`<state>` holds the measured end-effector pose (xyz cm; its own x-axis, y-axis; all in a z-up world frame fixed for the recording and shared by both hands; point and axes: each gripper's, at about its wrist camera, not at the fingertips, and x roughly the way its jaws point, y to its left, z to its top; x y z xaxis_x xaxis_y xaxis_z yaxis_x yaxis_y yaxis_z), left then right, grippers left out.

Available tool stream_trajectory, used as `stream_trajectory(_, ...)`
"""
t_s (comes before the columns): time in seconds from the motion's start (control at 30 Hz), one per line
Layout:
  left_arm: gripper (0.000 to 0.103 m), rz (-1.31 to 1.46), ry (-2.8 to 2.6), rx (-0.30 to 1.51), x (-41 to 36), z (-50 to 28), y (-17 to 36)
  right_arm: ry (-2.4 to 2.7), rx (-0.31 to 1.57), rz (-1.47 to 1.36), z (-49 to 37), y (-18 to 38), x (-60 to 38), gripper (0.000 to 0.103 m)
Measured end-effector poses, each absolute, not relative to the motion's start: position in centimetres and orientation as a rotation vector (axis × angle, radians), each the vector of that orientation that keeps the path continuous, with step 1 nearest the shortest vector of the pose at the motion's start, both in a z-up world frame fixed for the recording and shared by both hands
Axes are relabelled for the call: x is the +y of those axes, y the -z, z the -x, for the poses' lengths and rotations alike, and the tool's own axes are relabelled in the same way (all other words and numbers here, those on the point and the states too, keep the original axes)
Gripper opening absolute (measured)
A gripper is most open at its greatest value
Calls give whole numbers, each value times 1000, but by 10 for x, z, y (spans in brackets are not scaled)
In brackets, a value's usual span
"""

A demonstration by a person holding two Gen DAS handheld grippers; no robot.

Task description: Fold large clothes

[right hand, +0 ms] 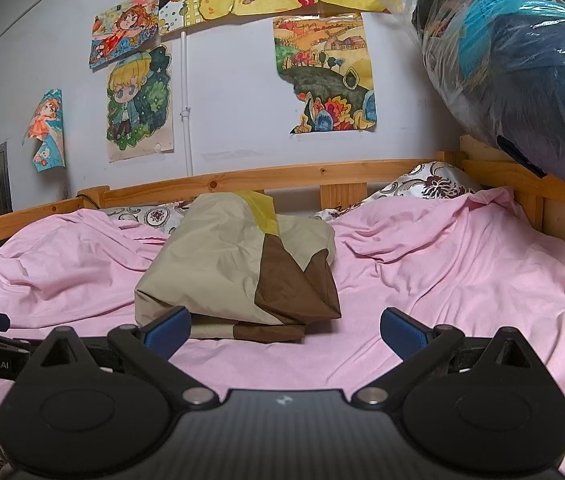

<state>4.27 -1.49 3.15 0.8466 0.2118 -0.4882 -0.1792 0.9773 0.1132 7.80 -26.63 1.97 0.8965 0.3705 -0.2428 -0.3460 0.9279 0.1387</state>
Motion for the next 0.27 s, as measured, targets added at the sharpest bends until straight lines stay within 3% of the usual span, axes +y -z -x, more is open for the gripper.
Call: stream_trajectory(0.27, 102, -63, -205, 527, -14, -44, -30, -366, 283, -95, -76, -16, -259, 103)
